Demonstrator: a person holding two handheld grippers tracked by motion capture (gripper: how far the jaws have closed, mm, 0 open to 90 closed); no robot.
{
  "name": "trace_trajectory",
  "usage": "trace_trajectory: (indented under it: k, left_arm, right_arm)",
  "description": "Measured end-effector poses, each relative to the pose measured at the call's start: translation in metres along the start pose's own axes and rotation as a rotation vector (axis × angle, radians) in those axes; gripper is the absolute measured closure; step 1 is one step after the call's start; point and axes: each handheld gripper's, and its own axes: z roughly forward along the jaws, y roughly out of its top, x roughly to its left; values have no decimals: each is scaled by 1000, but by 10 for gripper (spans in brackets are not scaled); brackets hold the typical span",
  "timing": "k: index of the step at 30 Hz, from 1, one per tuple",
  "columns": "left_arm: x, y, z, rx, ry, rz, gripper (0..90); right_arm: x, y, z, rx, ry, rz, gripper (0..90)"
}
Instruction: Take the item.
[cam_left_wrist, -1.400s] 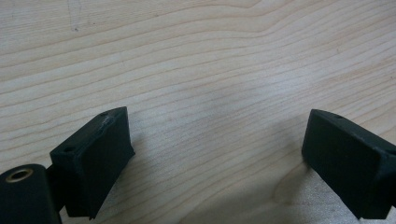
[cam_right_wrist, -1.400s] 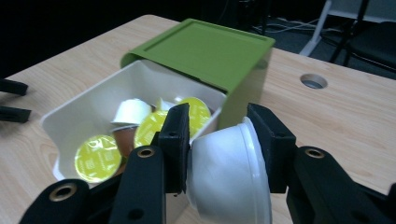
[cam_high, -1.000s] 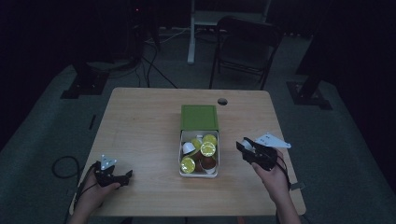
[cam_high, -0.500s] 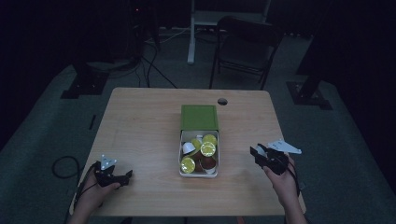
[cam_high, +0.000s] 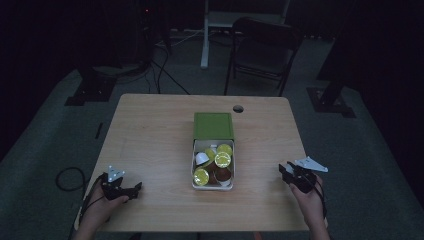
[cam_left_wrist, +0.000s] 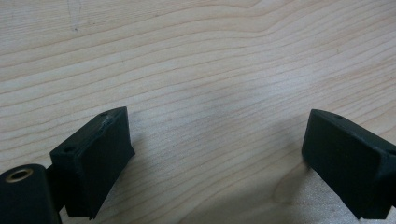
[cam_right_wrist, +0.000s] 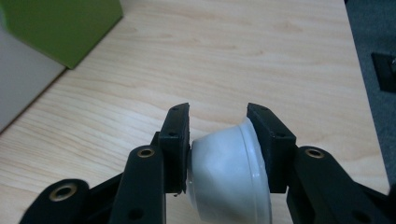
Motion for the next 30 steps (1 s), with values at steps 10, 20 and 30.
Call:
trace_trajectory:
  k: [10, 20, 30]
  left_arm:
    - [0, 0, 0, 0, 0, 0, 85]
    - [0, 0, 0, -1, 0, 0, 85]
    - [0, 0, 0, 0, 0, 1, 85]
  right_arm:
    - [-13, -13, 6, 35, -48, 7, 609]
    - [-14, -19, 13, 57, -50, 10, 603]
    - [-12, -16, 13, 68, -13, 29, 476]
